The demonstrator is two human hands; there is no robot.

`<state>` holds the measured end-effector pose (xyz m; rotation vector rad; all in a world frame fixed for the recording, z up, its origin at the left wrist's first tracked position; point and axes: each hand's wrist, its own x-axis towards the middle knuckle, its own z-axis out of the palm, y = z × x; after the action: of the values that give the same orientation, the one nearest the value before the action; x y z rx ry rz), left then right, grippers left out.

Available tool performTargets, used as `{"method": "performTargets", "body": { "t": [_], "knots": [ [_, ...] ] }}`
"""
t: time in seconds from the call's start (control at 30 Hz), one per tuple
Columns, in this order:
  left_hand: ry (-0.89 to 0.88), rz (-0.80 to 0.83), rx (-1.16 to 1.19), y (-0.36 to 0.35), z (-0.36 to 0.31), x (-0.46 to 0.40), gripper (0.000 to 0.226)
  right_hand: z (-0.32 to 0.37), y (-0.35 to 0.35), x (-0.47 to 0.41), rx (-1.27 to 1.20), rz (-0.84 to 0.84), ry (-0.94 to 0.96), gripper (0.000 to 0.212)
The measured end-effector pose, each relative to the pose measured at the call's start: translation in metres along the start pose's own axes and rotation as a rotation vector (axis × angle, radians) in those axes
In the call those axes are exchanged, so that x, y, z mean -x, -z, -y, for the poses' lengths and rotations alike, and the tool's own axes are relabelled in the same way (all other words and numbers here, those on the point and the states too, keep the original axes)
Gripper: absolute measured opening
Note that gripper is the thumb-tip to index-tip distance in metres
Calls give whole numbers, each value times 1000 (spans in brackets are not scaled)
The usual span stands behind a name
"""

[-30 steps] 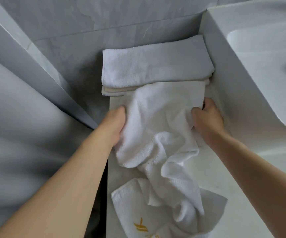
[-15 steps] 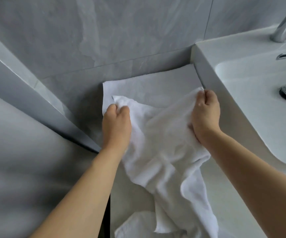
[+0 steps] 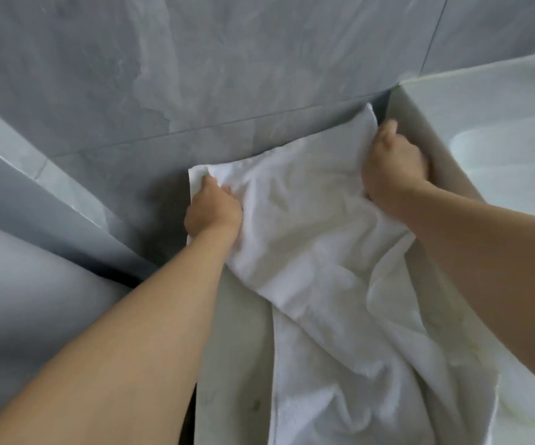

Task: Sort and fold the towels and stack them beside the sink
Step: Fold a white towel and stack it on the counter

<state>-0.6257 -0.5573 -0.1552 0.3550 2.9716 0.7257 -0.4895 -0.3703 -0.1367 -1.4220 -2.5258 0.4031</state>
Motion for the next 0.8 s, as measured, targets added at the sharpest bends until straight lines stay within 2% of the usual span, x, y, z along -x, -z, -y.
{"method": "performTargets", "body": {
  "t": [0.03, 0.1, 0.23, 0.3, 0.33, 0.4, 0.43, 0.5, 0.57, 0.63, 0.8],
  "knots": [
    [-45, 6, -69, -9, 4, 1, 32, 0, -2, -1, 169, 124, -1, 37],
    [-93, -21, -118, -17, 9, 3, 30, 1, -3, -2, 398, 255, 21, 43],
    [-58, 10, -112, -15, 10, -12, 35, 11, 16, -11, 634, 336, 95, 38],
    [-58, 45, -125, -14, 9, -17, 38, 20, 21, -19, 534, 235, 71, 39],
    [-61, 52, -128, -13, 9, -17, 39, 28, 19, -20, 452, 138, 122, 41],
    [-52, 60, -125, -11, 7, -16, 39, 40, 4, -16, 343, -79, 437, 42],
    [-49, 63, -123, -11, 6, -17, 40, 42, -8, -13, 291, -101, 600, 44],
    [-47, 61, -132, -12, 6, -17, 38, 32, -30, -10, 226, 62, 752, 56],
    [-61, 54, -139, -13, 9, -15, 36, 9, -50, -7, 144, 212, 718, 60],
    [-62, 80, -114, -11, 10, -18, 35, -11, -60, -10, 52, 194, 679, 59],
    [136, 137, 123, -4, 13, -45, 45, -8, -64, -17, 9, 201, 652, 66]
  ]
}}
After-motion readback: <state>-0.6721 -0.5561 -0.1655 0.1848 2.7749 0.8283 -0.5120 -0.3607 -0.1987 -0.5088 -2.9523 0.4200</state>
